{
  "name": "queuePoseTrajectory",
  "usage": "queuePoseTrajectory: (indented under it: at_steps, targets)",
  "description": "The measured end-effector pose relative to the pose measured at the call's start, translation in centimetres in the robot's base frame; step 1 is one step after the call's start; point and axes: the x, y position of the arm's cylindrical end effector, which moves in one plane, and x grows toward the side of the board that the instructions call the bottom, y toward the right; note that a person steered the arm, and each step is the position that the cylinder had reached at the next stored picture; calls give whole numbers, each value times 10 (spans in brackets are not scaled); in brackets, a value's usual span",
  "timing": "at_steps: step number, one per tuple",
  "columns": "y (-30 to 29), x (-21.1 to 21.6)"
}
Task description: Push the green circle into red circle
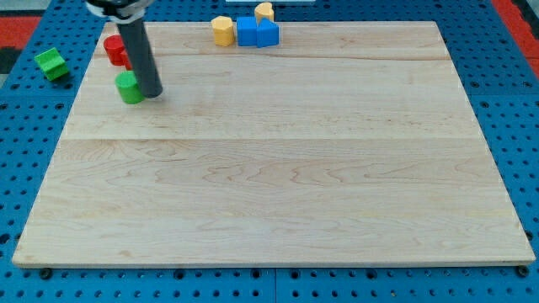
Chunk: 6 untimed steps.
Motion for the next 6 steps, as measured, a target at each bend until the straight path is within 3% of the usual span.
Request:
queuePoseTrajectory:
  at_steps: [4, 6]
  targets:
    - [-60, 18]
    - [-60, -27]
